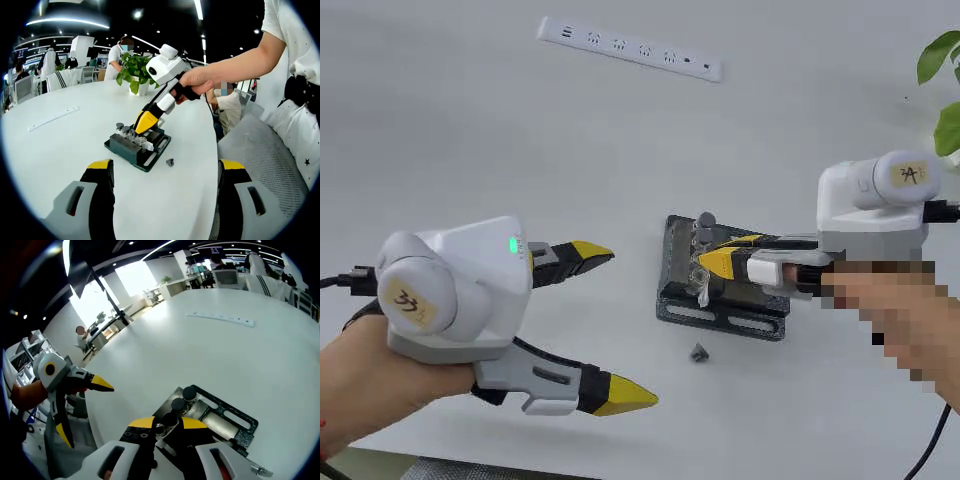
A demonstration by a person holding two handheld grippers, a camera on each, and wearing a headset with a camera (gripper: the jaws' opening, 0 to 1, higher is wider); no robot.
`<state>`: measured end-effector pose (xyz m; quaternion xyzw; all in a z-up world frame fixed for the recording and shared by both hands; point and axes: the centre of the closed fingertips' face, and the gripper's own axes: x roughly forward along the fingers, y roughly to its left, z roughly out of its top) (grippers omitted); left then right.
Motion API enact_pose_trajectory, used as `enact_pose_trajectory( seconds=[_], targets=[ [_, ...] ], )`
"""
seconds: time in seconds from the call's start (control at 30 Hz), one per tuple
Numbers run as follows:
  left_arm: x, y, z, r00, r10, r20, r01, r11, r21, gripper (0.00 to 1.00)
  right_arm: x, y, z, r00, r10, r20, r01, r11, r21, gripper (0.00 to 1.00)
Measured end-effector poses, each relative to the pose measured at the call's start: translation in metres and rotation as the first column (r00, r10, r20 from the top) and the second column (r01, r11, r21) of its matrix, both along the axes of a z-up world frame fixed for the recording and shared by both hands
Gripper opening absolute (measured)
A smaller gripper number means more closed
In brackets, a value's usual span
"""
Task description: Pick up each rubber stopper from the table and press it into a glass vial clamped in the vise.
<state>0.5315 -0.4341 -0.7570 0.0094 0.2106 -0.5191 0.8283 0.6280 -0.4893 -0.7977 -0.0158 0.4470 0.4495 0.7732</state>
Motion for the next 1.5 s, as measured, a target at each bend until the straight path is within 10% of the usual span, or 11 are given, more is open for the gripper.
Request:
enact_pose_trajectory(
  seconds=[1.13,1.5],
  targets=[
    [-0.0007,0.0005,0.0009,1.0,0.008,-0.002,-0.008,1.0,-0.001,0.82,-0.0009,0.0006,-0.0017,0.999,0.046,0.008,-0.046,0.999,-0.027,0.07],
    [-0.0001,0.0015,0.0011,1.0,0.016,0.0,-0.016,1.0,-0.006,0.82,-0.001,-0.0008,0.0002,0.983,0.173,0.061,-0.165,0.979,-0.118,0.06]
  ],
)
